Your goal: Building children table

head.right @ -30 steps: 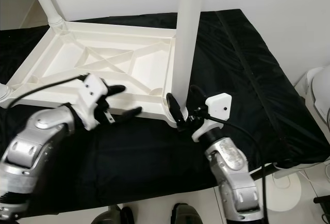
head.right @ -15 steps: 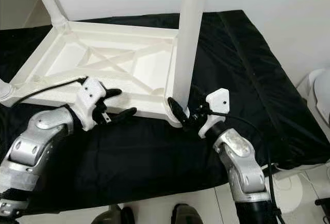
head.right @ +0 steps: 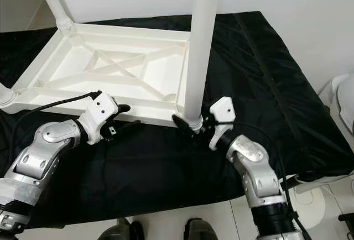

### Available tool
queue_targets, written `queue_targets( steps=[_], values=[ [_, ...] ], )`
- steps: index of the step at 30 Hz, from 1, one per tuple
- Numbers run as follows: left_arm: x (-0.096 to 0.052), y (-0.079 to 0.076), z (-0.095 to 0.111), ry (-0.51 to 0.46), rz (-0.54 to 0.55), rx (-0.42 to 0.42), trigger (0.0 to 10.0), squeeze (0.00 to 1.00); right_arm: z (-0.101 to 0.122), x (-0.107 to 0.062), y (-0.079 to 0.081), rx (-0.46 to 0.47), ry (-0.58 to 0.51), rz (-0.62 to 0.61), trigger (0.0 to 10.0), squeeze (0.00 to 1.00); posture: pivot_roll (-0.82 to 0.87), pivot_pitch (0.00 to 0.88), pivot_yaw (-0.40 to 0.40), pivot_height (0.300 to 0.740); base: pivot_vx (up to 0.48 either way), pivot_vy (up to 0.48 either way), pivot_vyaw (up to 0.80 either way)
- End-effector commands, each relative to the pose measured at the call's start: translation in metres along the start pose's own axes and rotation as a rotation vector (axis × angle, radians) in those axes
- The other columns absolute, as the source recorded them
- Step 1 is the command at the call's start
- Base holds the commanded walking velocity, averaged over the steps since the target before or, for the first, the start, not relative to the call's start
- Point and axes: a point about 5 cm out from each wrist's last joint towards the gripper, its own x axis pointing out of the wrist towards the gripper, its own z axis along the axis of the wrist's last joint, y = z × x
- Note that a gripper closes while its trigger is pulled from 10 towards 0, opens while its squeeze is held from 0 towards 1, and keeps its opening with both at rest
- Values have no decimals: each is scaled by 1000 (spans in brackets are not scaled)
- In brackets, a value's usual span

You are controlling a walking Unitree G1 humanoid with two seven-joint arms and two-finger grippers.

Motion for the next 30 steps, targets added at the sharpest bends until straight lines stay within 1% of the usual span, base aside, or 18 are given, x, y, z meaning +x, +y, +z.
queue_targets(
  steps=[1,2,6,7,8,10,11,15,16,17,19,22,23,24,26,27,28,30],
  values=[
    [-6,23,-12,71,230,-6,10000,0,-1,4,28,48,-17,111,10000,0,-114,127,57,740,0,0,0],
    [-7,26,-12,78,256,-16,10000,0,0,5,33,53,-22,124,10000,0,-114,127,57,740,0,0,0],
    [-8,30,-13,83,275,-22,10000,0,1,6,38,63,-35,136,10000,0,-118,127,55,740,0,0,0],
    [-10,36,-13,96,310,-20,10000,0,3,7,48,85,-51,154,10000,0,-121,124,53,740,0,0,0],
    [-10,36,-13,96,310,-20,10000,0,3,7,48,85,-51,154,10000,0,-121,124,53,740,0,0,0],
    [-12,44,-13,101,345,-7,10000,0,6,9,59,128,-69,174,10000,0,-123,123,51,740,0,0,0],
    [-12,44,-13,101,345,-7,10000,0,6,9,59,128,-69,174,10000,0,-123,123,51,740,0,0,0],
    [-17,53,-16,124,368,6,10000,0,10,7,69,174,-77,212,10000,0,-132,121,53,740,0,0,0],
    [-22,62,-20,163,376,49,10000,0,14,4,72,210,-83,239,10000,0,-141,119,55,740,0,0,0],
    [-24,65,-21,181,375,70,10000,0,15,2,73,226,-84,254,10000,0,-141,119,55,740,0,0,0],
    [-29,68,-23,206,345,96,10000,0,17,0,76,246,-78,290,10000,0,-143,119,55,740,0,0,0],
    [-34,69,-20,199,305,134,10000,0,19,-2,77,247,-77,311,10000,0,-152,122,58,740,0,0,0],
    [-40,69,-20,208,269,146,10000,0,20,-3,76,245,-75,319,10000,0,-160,126,63,740,0,0,0],
    [-40,69,-20,208,269,146,10000,0,20,-3,76,245,-75,319,10000,0,-160,126,63,740,0,0,0],
    [-51,71,-19,207,210,99,10000,0,20,-5,74,237,-58,325,10000,0,-160,127,63,740,0,0,0],
    [-51,71,-19,207,210,99,10000,0,20,-5,74,237,-58,325,10000,0,-160,127,63,740,0,0,0],
    [-59,67,-3,112,126,52,10000,0,18,-9,68,220,-41,313,10000,0,-157,136,60,740,0,0,0],
    [-63,62,9,40,61,26,10000,0,18,-11,64,220,-32,304,10000,0,-157,136,60,740,0,0,0]
  ],
)
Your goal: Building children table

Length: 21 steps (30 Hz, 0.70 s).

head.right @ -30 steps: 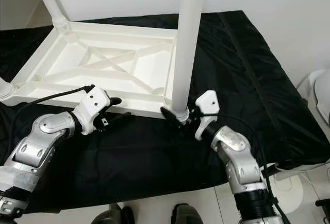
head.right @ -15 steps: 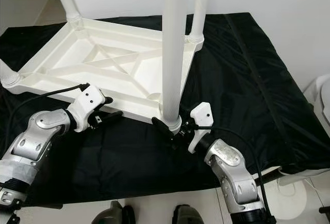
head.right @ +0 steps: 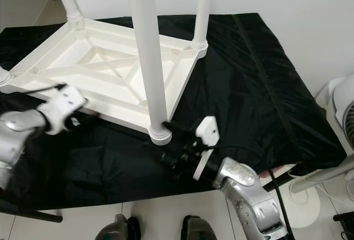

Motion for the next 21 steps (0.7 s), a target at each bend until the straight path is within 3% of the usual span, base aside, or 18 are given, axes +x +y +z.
queue_targets(
  steps=[1,6,10,12,21],
  values=[
    [-9,-5,10,-69,-96,-54,10000,0,2,-4,-3,7,0,-1,10000,0,-157,136,60,740,0,0,0],
    [-17,-12,39,-261,-175,-124,10000,0,6,-10,-7,18,8,-2,10000,0,-144,140,55,740,0,0,0],
    [-18,-16,50,-325,-195,-148,10000,0,8,-14,-10,18,8,-7,10000,0,-138,139,53,740,0,0,0],
    [-22,-24,67,-415,-242,-194,10000,0,13,-25,-15,22,6,-8,10000,0,-134,139,52,740,0,0,0],
    [-22,-46,69,-393,-347,-213,10000,0,18,-54,-13,65,63,59,10000,0,-128,140,55,740,0,0,0]
  ],
)
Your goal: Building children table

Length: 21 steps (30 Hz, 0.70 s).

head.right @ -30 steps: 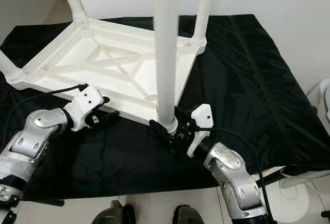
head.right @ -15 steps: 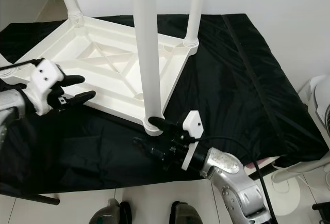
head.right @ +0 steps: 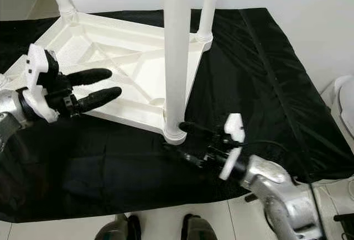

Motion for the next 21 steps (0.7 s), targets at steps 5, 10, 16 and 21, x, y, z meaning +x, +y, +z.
queue_targets(
  steps=[5,10,16,21],
  values=[
    [10,-15,-6,37,-77,-38,10000,0,-4,-11,17,53,51,125,10000,0,-133,139,64,740,0,0,0],
    [15,-26,-8,48,-128,-64,10000,0,-5,-22,10,47,66,65,10000,0,-131,135,67,740,0,0,0],
    [22,-56,-21,97,-272,-107,10000,0,7,-27,-27,-90,-17,-207,10000,0,-127,130,73,740,0,0,0],
    [26,-67,-32,149,-319,-108,10000,0,12,-21,-34,-101,-58,-266,10000,0,-121,128,72,740,0,0,0]
  ],
)
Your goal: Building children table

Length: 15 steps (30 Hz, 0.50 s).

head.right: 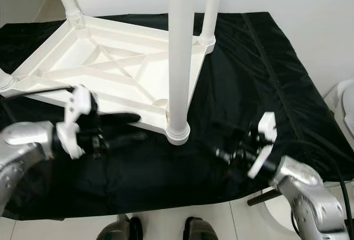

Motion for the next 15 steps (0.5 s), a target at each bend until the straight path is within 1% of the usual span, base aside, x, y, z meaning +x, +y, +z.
queue_targets(
  steps=[1,2,3,5,7,8,9,10,11,12,14,15],
  values=[
    [2,-6,-5,40,-47,10,10000,0,-3,2,-2,-7,-1,-40,10000,0,-115,129,66,740,0,0,0],
    [8,-6,-11,56,-25,-5,10000,0,-4,7,-5,-15,-26,-99,10000,0,-114,130,66,740,0,0,0],
    [8,-6,-11,56,-25,-5,10000,0,-4,7,-5,-15,-26,-99,10000,0,-114,130,66,740,0,0,0],
    [13,-7,-15,74,-12,-13,10000,0,-5,12,-8,-6,-39,-148,10000,0,-109,132,64,740,0,0,0],
    [17,-5,-18,94,20,-9,10000,0,-6,21,-14,7,-68,-244,10000,0,-107,133,61,740,0,0,0],
    [17,-5,-18,94,20,-9,10000,0,-6,21,-14,7,-68,-244,10000,0,-107,133,61,740,0,0,0],
    [22,-3,-19,97,51,-12,10000,0,-7,29,-15,13,-87,-298,10000,0,-106,134,62,740,0,0,0],
    [22,-3,-19,97,51,-12,10000,0,-7,29,-15,13,-87,-298,10000,0,-106,134,62,740,0,0,0],
    [25,-2,-19,97,71,-14,10000,0,-7,34,-15,18,-100,-331,10000,0,-106,134,62,740,0,0,0],
    [36,-1,-19,90,98,-10,10000,0,-11,50,-12,8,-123,-373,10000,0,-109,135,61,740,0,0,0],
    [36,-1,-19,90,98,-10,10000,0,-11,50,-12,8,-123,-373,10000,0,-109,135,61,740,0,0,0],
    [40,-3,-18,84,99,-13,10000,0,-11,56,-10,-10,-130,-383,10000,0,-109,136,63,740,0,0,0]
  ],
)
